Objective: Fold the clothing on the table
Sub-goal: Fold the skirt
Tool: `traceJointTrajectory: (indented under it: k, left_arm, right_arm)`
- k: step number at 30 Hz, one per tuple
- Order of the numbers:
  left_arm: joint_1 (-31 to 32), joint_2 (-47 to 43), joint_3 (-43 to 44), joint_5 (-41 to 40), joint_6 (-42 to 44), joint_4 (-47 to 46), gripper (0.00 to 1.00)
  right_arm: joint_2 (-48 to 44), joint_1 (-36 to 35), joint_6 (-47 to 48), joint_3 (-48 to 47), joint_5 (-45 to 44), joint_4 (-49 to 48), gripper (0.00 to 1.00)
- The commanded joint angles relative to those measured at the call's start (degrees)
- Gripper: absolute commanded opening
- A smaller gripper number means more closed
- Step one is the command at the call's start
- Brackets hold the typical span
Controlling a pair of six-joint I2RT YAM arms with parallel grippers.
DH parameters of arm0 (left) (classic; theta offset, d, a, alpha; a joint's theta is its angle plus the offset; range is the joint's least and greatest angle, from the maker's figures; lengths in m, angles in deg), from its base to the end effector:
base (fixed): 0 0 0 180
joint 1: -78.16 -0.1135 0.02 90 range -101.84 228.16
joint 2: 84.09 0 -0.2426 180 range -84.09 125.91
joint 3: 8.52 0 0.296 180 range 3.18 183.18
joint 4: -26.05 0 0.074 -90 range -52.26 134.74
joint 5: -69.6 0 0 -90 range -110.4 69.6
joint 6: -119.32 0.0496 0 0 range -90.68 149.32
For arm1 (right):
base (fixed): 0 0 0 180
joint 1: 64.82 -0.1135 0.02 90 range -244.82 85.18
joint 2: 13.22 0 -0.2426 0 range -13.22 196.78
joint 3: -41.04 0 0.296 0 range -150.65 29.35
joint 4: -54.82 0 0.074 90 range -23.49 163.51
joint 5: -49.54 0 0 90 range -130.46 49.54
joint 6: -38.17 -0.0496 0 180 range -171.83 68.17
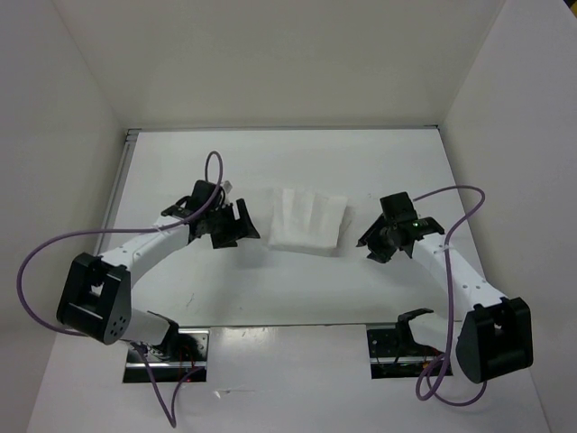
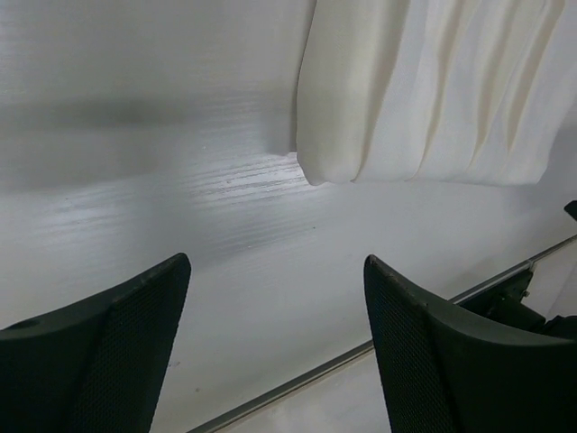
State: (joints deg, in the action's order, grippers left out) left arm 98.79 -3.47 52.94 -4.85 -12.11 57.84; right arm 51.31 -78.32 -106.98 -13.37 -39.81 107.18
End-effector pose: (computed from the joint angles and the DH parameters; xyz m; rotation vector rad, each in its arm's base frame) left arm 0.3105 -0.1311 0.1611 -0.3436 2.5655 -0.7751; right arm 0.2567 0.0622 0.1709 0.9652 2.5482 0.3890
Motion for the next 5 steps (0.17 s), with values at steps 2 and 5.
traceJointTrajectory:
  k: [2,5]
  left_arm:
    - [-1.2,-2.8,-1.1,-0.3,-1.3,-1.6,0.85]
    - [-1.2,-3.5,-1.1,-0.3,-1.8,-1.6,0.85]
  right_arm:
    - [0.4,0.8,-0.7,0.0,-1.6,-1.8,0.50]
    - [0.9,0.8,-0.7,-0.5,-1.1,-2.3,0.51]
